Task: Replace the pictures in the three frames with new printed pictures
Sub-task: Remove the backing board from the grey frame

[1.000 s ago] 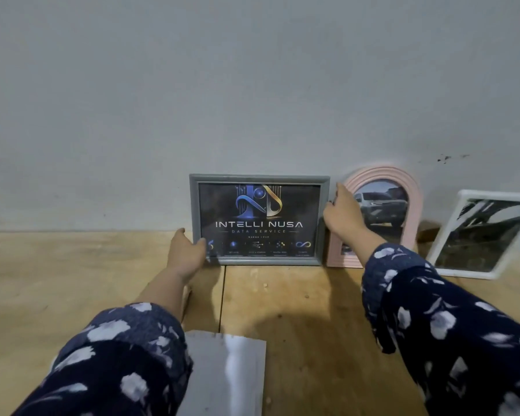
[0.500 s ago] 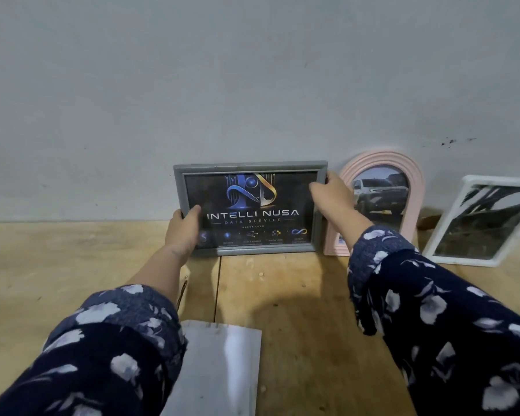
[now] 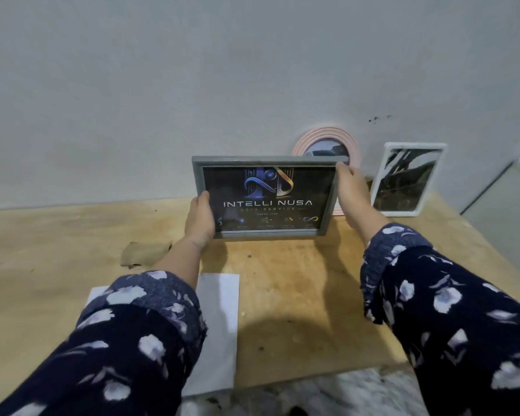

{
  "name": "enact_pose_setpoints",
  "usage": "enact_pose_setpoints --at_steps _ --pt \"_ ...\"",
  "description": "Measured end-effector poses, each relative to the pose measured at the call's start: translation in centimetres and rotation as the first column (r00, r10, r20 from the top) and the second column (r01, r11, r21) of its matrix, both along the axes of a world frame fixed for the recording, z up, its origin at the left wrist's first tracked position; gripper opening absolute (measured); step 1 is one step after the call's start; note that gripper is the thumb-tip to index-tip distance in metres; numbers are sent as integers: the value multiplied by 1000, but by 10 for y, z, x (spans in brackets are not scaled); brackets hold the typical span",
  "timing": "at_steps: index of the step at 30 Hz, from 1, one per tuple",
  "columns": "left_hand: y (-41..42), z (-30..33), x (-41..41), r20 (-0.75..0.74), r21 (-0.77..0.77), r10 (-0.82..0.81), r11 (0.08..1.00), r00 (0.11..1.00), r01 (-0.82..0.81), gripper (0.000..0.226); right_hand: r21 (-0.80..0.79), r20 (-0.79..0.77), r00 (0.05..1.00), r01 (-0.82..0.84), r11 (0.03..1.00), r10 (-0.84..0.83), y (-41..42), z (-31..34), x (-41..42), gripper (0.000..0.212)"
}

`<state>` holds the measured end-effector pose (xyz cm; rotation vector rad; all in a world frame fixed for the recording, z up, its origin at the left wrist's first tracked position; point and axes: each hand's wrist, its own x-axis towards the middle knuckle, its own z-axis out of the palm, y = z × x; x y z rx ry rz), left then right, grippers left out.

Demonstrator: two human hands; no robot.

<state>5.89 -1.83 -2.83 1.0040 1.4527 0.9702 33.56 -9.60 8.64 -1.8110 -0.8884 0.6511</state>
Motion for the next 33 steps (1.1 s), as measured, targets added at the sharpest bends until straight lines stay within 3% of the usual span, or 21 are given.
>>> enact_pose_setpoints --at_steps 7,11,13,18,21,24,30,33 --pt "-75 23 48 96 -37 -47 998 994 50 77 65 -76 993 96 993 -91 -55 -19 44 47" --pt "-112 41 65 67 5 -21 1000 998 21 42 51 -87 992 97 994 -92 -79 -33 61 48" --pt "-126 45 69 14 23 -2 1000 1000 2 36 48 -83 991 106 993 -102 -89 -38 66 46" --pt "-155 53 73 46 20 182 983 982 -183 53 91 -137 982 146 985 -132 -118 -38 63 46" --pt "-180 47 77 1 -16 263 965 965 -263 72 102 -239 962 161 982 -133 -145 -48 59 44" --pt "-207 36 81 -46 -73 328 941 944 -330 74 76 -284 944 194 978 -165 -176 -67 58 45" --pt "-257 10 84 -226 -109 253 953 941 -282 70 -34 -279 937 209 977 -210 -216 -114 71 46" --pt "-266 -10 86 -313 -159 196 954 929 -255 90 -85 -239 949 188 978 -204 -230 -135 75 46"
